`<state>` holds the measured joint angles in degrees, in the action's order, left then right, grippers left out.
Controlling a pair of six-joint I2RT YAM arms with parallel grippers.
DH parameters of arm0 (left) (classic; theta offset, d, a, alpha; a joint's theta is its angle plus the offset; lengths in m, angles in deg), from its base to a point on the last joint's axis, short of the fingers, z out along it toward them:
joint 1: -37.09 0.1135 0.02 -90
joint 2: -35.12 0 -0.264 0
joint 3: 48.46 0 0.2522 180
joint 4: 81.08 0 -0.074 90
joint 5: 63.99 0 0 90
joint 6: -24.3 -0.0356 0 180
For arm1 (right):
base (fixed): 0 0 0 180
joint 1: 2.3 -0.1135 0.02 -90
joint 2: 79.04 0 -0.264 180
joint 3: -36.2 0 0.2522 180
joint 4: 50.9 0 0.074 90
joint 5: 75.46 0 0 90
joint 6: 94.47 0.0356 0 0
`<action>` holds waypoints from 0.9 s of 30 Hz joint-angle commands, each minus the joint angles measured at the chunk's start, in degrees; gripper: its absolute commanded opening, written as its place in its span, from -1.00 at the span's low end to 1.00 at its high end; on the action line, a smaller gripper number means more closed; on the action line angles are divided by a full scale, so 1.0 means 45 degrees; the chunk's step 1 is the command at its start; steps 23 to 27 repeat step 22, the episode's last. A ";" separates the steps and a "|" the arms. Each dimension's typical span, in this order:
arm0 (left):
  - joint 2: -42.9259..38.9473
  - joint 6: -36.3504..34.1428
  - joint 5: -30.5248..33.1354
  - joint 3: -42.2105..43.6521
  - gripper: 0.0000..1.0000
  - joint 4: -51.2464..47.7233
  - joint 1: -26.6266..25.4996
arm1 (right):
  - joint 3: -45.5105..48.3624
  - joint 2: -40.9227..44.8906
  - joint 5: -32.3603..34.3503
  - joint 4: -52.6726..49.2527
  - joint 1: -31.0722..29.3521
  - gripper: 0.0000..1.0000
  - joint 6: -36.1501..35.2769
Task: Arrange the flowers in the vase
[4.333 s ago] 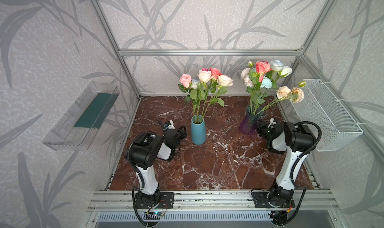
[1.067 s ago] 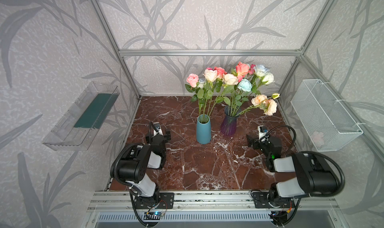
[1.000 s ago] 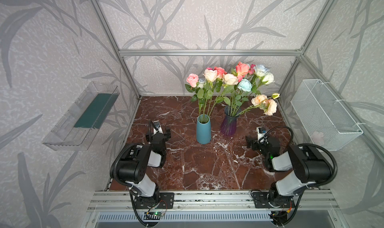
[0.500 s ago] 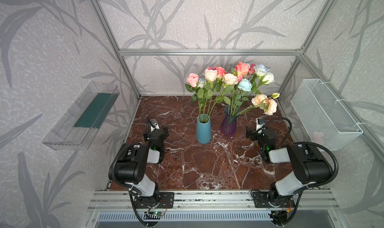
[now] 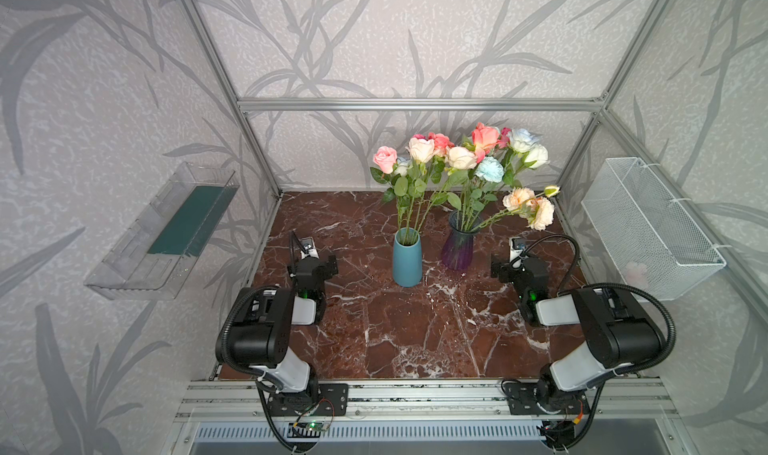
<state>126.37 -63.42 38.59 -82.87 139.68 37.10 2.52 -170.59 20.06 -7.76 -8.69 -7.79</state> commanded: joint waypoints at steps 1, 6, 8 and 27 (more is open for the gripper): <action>-0.0295 -0.0097 -0.0473 -0.0217 0.98 -0.0040 0.0047 | -0.0192 0.0168 0.0180 0.0089 -0.0044 0.98 -0.0124; -0.0294 -0.0118 -0.0455 -0.0217 0.98 -0.0024 0.0035 | -0.0202 0.0169 0.0180 0.0089 -0.0044 0.98 -0.0141; -0.0294 -0.0117 -0.0458 -0.0217 0.98 -0.0030 0.0018 | -0.0204 0.0168 0.0180 0.0090 -0.0044 0.98 -0.0142; -0.0294 -0.0097 -0.0588 -0.0256 0.98 -0.0114 0.0057 | -0.0202 0.0168 0.0180 0.0089 -0.0044 0.98 -0.0131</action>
